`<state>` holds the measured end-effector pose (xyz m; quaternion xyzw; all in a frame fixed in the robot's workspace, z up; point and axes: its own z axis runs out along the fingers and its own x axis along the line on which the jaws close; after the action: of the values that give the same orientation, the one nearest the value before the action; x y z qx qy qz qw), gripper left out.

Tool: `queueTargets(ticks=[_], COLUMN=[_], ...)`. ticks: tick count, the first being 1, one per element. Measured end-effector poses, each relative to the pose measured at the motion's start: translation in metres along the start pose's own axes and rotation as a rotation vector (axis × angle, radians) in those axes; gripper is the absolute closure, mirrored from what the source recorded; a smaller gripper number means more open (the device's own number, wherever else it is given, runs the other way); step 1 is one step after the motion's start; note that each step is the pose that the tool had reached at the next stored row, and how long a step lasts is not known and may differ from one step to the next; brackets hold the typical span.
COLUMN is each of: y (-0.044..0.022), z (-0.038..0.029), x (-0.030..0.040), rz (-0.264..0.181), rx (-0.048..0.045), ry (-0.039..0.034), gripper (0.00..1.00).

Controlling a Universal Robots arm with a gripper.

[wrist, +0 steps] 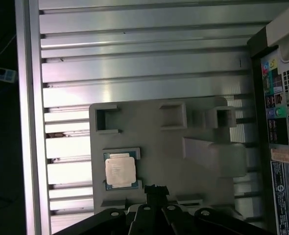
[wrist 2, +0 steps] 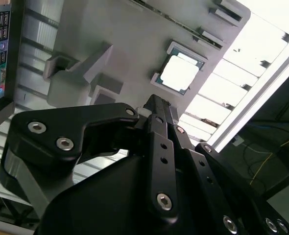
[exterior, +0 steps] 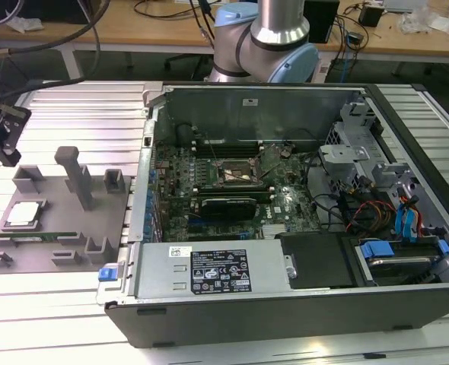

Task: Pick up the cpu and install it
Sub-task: 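Reach for the cpu, then pick up the cpu and move it towards the insertion slot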

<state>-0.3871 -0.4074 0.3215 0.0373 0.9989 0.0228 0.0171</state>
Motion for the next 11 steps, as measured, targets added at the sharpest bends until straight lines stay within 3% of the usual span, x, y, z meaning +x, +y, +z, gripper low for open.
queueTargets(ticks=[3,11], y=[-0.0007,-0.0008], z=[0.0035,0.0041], x=[0.0071,0.0078], rz=[0.000,0.000], rx=[0.0000,0.0001], ry=[0.0000,0.0001], gripper=[0.89,0.89])
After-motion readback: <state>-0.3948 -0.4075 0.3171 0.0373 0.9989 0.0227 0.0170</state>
